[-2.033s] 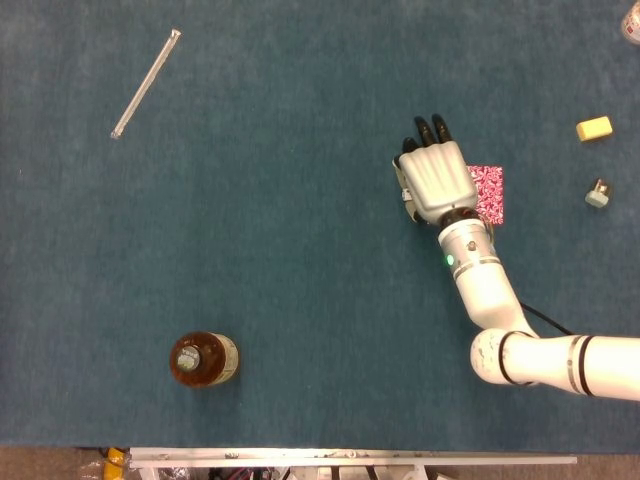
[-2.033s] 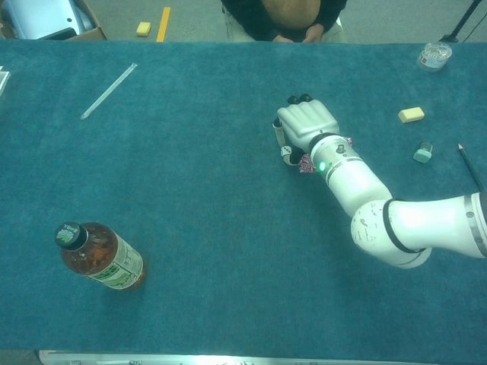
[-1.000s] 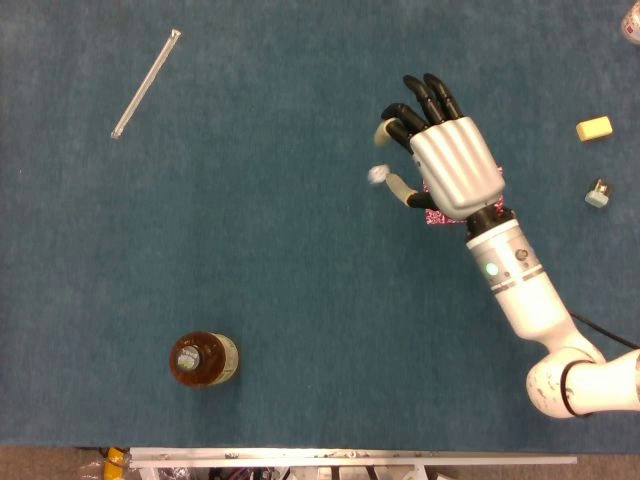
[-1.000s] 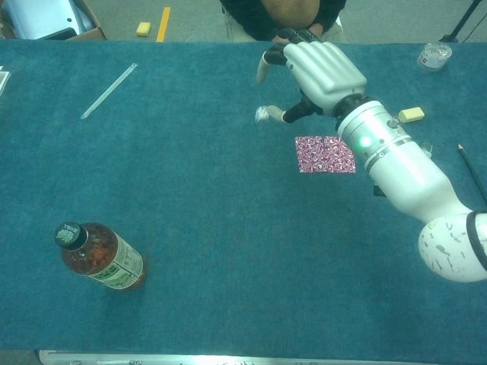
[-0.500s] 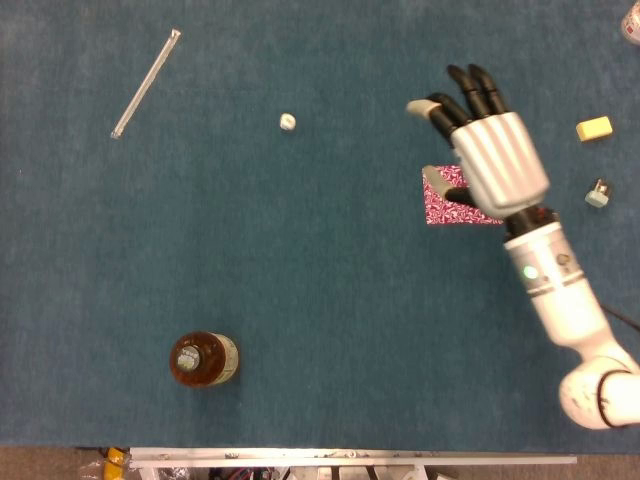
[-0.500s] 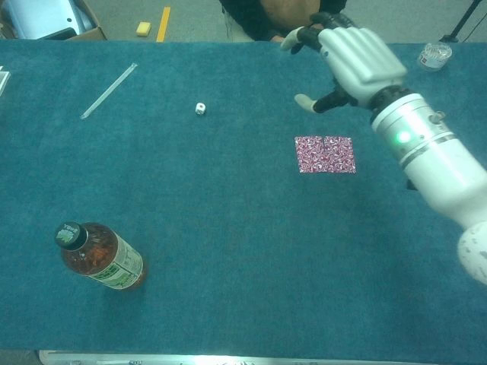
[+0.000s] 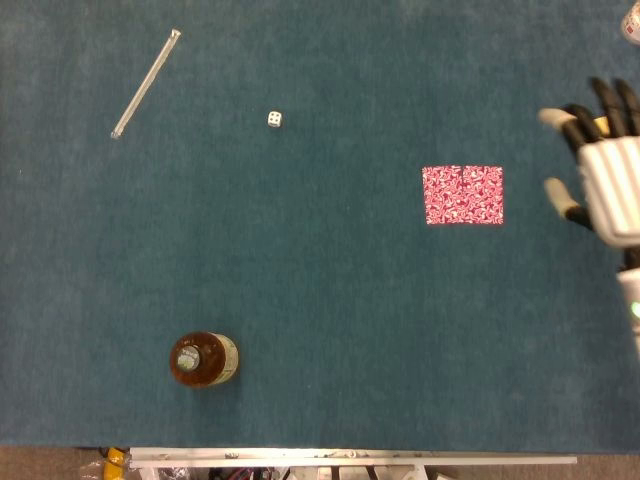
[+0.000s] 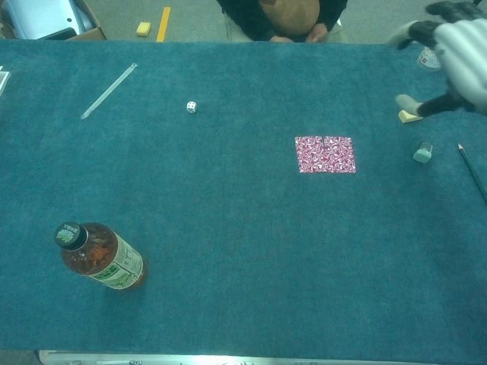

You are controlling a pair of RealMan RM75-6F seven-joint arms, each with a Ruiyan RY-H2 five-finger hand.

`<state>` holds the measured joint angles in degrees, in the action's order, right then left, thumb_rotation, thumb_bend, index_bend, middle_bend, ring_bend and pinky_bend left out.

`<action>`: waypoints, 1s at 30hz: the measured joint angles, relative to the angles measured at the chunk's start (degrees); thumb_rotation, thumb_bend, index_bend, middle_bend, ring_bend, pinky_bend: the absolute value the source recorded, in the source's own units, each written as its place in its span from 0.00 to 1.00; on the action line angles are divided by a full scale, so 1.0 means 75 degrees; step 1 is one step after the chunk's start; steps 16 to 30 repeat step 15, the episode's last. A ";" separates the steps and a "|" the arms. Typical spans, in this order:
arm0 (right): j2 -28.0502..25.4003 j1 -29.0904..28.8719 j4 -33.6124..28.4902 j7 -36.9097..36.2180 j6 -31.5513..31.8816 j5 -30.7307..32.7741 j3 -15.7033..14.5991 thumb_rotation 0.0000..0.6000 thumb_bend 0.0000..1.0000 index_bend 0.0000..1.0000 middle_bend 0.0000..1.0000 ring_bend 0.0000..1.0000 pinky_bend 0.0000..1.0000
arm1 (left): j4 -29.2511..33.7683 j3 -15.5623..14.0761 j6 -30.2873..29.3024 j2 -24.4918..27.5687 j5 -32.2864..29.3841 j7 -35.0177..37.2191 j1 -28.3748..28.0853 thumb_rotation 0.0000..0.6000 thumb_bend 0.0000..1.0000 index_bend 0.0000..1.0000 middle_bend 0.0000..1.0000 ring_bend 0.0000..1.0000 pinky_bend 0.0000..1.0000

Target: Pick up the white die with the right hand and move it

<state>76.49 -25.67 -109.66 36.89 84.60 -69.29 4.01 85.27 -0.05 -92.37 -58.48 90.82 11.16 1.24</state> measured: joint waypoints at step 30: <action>-0.0749 0.1654 -0.0303 -0.0705 0.1215 -0.0999 -0.0781 1.00 0.25 0.27 0.29 0.06 0.00 | 0.0204 0.0007 -0.0030 -0.0050 0.0145 -0.0359 -0.0081 1.00 0.44 0.27 0.18 0.04 0.05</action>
